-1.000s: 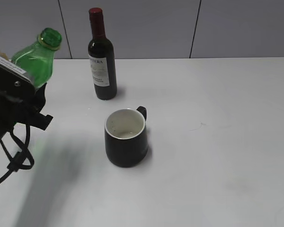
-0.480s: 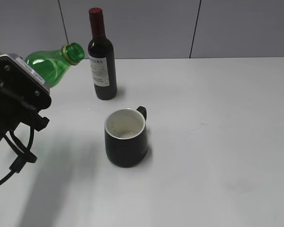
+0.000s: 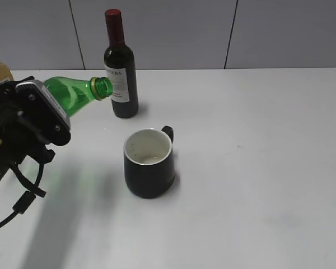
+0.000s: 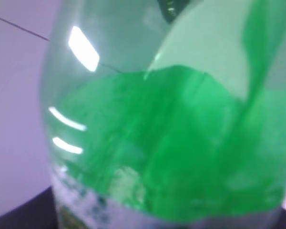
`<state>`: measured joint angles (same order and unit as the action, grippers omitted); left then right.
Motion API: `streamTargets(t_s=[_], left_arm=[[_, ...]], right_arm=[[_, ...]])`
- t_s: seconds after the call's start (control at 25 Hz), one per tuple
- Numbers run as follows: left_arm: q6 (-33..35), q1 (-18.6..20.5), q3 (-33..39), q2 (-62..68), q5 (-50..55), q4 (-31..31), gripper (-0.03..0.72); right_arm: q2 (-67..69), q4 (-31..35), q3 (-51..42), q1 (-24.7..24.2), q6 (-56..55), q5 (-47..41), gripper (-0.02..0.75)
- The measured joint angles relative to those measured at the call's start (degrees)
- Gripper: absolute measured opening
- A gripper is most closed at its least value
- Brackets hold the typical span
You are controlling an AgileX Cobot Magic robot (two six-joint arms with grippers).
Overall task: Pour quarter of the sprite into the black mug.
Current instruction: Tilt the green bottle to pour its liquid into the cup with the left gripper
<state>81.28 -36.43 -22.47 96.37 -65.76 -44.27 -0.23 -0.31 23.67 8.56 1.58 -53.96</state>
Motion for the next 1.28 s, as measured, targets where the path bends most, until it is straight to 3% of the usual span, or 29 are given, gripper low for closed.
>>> streamTargets(t_s=[0.56,1.28], left_arm=[[9.9,-0.34,-3.04,2.79,-0.38,-0.88,0.473],[15.39,-0.34,-6.79,8.94,-0.19,-0.62,0.472]], right_arm=[[0.0,0.0,0.0,0.0,0.0,0.0,0.464],[0.0,0.0,0.0,0.0,0.0,0.0,0.464]])
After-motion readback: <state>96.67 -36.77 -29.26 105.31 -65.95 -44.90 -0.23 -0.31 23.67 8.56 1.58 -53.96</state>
